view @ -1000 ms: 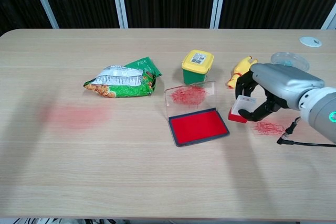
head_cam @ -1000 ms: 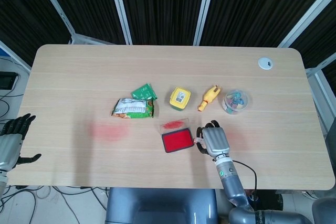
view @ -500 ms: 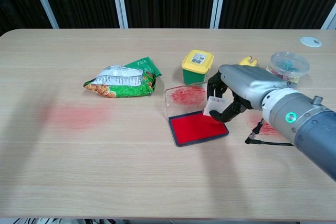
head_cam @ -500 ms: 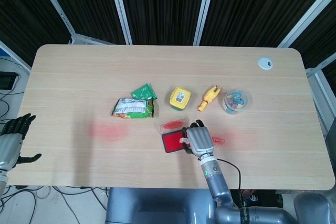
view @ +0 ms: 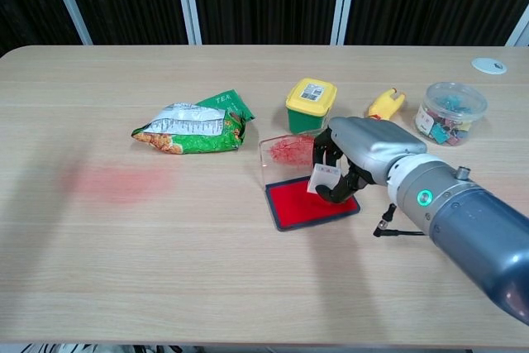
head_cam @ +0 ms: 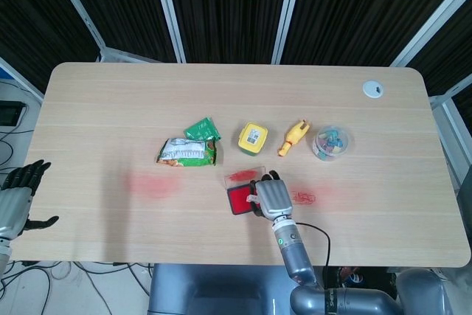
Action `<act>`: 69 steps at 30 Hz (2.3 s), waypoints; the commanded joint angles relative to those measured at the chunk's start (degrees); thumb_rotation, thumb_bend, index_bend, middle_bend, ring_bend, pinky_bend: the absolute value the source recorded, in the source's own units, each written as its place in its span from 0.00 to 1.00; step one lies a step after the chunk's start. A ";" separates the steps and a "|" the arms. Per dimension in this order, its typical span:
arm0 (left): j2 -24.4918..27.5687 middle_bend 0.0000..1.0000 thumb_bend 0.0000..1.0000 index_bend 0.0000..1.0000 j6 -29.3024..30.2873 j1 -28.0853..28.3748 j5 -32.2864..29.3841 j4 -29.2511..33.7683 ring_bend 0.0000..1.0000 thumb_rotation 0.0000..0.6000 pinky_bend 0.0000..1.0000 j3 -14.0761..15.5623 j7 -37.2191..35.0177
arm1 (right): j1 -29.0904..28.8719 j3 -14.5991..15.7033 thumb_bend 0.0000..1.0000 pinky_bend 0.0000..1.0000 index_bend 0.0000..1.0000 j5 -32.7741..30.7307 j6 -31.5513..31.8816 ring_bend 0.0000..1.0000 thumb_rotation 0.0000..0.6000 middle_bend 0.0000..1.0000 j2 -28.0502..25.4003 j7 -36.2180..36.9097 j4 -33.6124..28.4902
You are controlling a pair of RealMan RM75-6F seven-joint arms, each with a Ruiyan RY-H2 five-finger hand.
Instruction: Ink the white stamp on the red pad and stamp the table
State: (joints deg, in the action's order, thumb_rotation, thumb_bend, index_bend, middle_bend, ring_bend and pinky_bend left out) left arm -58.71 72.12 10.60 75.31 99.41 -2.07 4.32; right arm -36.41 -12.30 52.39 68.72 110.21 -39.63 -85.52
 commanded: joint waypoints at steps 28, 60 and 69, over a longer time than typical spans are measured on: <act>0.16 0.00 0.00 0.00 -0.82 0.36 -0.72 0.27 0.00 1.00 0.00 0.00 -0.07 | -0.46 -1.15 0.55 0.21 0.77 0.42 -1.25 0.33 1.00 0.67 4.07 2.91 5.95; 0.17 0.00 0.00 0.00 -0.75 0.41 -0.67 0.33 0.00 1.00 0.00 0.12 0.05 | 0.42 -1.14 0.55 0.21 0.77 0.93 -1.06 0.33 1.00 0.67 4.03 2.26 5.56; 0.04 0.00 0.00 0.00 -0.33 0.25 -0.42 0.29 0.00 1.00 0.00 0.19 0.23 | 1.46 -1.04 0.55 0.21 0.77 1.94 1.12 0.33 1.00 0.67 0.89 1.30 0.77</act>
State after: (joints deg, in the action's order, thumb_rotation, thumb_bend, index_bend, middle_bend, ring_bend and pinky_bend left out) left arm -58.67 71.80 10.84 74.89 99.70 -1.88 4.55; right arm -35.22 -13.43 54.16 69.49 111.55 -38.15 -84.27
